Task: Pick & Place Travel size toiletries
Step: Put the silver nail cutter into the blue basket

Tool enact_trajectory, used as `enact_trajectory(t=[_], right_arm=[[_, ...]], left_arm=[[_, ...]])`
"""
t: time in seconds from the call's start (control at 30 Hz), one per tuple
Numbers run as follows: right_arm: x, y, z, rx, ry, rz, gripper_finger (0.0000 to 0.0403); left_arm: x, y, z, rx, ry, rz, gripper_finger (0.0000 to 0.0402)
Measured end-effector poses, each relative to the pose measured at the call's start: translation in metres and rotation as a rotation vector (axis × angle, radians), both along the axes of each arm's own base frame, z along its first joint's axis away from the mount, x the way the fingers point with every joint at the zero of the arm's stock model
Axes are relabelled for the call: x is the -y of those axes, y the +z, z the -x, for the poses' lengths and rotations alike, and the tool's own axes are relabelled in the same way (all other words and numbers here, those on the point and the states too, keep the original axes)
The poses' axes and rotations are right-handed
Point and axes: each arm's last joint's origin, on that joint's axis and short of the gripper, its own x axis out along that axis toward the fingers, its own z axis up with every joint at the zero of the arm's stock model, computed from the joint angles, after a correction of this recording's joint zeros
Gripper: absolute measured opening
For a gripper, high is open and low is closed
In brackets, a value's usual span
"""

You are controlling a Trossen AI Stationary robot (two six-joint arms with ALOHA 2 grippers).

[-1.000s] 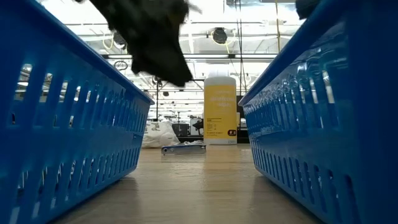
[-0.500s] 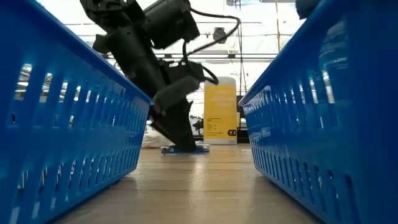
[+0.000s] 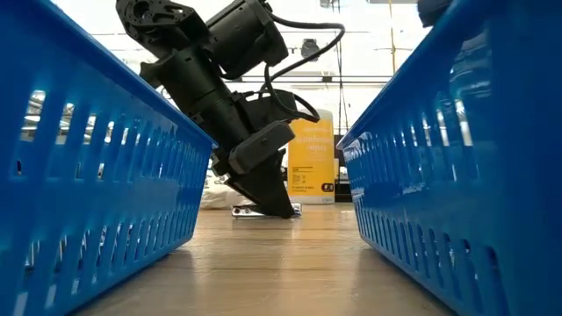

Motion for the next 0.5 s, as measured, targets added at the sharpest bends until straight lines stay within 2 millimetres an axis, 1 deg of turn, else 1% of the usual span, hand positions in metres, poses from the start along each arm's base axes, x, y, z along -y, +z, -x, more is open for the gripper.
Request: enact_trajectory(t=[0.1,0.17,0.23,0.3,0.37,0.4,0.43,0.5], right_arm=[[0.0,0.0,0.0,0.0,0.0,0.0,0.0004],[0.0,0.0,0.0,0.0,0.0,0.0,0.0004],[0.0,0.0,0.0,0.0,0.0,0.0,0.0004],[0.0,0.0,0.0,0.0,0.0,0.0,0.0004],[0.0,0.0,0.0,0.0,0.0,0.0,0.0004],[0.0,0.0,0.0,0.0,0.0,0.0,0.0004],[0.0,0.0,0.0,0.0,0.0,0.0,0.0004],[0.0,0.0,0.0,0.0,0.0,0.0,0.0004]], left_arm=[[0.002,0.0,0.001,-0.004,-0.007,-0.001,0.0145],[0.003,0.0,0.001,-0.005,-0.01,0.003,0.0128],[0.004,-0.001,0.001,-0.007,-0.019,0.009,0.0101],[0.004,-0.001,0.001,-0.009,-0.026,0.014,0.0066],[0.004,0.002,0.002,-0.013,-0.044,0.006,0.0029],[0.005,0.004,0.003,-0.013,-0.053,0.003,0.0017],[0.005,0.008,0.004,-0.008,-0.056,0.005,0.0014],[0.007,0.018,0.007,0.006,-0.059,0.015,0.0021]])
